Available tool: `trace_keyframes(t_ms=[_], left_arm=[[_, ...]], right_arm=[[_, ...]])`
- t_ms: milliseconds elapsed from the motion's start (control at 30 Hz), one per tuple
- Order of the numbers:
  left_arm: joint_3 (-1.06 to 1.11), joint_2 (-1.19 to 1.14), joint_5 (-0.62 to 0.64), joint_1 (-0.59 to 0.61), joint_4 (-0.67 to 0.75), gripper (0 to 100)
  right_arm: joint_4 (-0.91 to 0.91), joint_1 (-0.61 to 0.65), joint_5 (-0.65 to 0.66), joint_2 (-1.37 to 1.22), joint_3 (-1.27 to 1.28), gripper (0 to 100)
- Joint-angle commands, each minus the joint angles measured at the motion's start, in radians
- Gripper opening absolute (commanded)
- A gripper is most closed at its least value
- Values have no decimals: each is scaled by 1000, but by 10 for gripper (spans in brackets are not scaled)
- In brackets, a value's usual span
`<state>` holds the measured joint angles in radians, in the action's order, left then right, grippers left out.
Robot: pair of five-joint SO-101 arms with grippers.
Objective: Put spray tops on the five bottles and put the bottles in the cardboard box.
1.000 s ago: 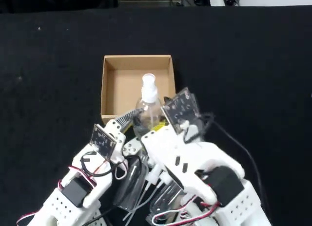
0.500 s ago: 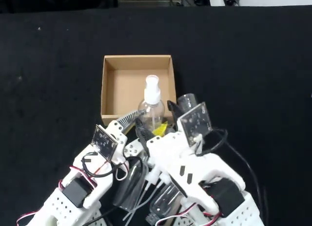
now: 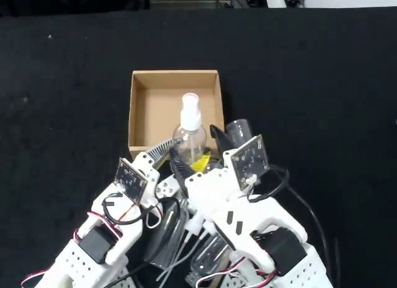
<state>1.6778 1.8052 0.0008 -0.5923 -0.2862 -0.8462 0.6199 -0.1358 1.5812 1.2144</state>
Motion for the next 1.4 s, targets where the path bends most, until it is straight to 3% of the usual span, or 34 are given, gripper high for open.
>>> trace_keyframes(t_ms=[0,133,300,533,900,1167,1367], left_arm=[[22,17,5,4,18,30],[22,17,6,-10,18,30],[22,17,6,-33,8,30],[22,18,6,-27,6,32],[22,18,6,8,0,30],[22,18,6,8,6,30],[22,18,6,13,3,30]], right_arm=[[38,-55,-2,-8,-25,301],[34,-64,0,-10,-51,302],[-29,-64,68,-28,-76,386],[-61,-64,-3,-107,-197,364],[-107,-61,-9,-151,-288,364],[-117,-58,-9,-159,-271,364],[-18,-38,-9,-148,-128,358]])
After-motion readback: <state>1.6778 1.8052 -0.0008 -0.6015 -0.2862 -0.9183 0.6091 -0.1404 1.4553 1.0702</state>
